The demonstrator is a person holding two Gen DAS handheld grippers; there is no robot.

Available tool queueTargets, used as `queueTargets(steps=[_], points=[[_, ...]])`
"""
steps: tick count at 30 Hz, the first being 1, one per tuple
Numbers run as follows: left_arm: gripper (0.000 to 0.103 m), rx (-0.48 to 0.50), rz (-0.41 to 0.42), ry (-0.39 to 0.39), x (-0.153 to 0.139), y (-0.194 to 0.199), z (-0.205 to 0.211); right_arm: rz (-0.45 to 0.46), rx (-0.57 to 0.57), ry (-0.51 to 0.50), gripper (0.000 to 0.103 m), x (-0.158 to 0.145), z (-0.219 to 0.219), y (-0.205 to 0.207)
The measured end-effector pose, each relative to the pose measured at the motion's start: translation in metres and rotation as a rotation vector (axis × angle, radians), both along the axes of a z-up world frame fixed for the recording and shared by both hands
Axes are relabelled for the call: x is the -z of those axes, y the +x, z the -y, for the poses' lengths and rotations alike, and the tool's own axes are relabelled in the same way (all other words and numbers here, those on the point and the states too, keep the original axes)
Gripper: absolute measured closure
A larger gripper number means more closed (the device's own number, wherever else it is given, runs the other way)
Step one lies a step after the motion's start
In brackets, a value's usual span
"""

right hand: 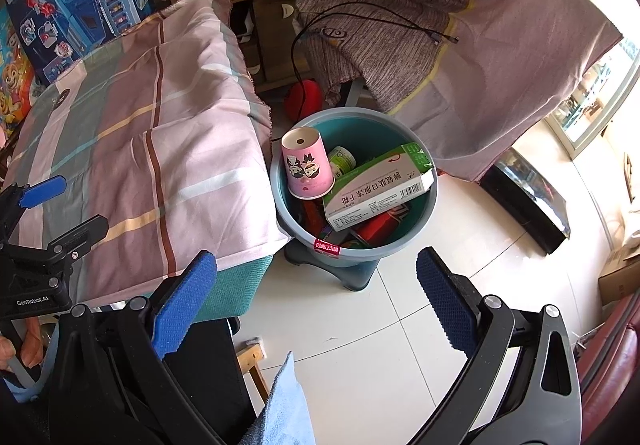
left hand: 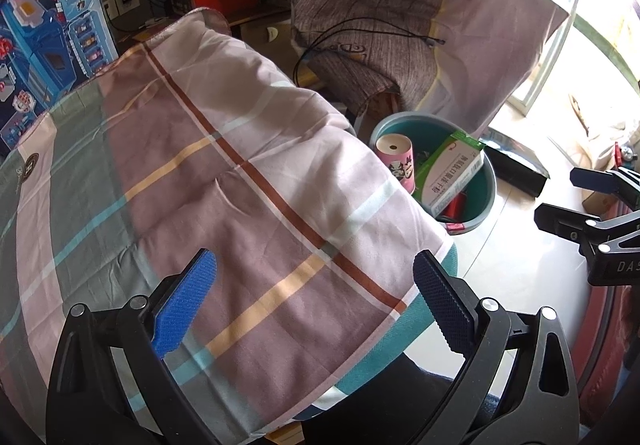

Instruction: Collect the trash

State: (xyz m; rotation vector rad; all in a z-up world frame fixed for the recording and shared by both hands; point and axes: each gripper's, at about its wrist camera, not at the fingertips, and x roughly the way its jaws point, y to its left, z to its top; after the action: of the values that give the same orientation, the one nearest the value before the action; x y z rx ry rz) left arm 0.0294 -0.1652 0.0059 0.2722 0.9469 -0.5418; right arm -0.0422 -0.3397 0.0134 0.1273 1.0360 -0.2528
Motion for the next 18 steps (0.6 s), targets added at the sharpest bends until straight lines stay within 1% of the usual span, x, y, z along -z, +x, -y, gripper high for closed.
queueTargets(steps=[18], points=[[0.004, -0.008, 0.000, 0.004, 0.0030, 0.0012, -0.0023, -0.006, 0.002, 0.000, 0.007, 0.0017, 0.0027, 0.0010]])
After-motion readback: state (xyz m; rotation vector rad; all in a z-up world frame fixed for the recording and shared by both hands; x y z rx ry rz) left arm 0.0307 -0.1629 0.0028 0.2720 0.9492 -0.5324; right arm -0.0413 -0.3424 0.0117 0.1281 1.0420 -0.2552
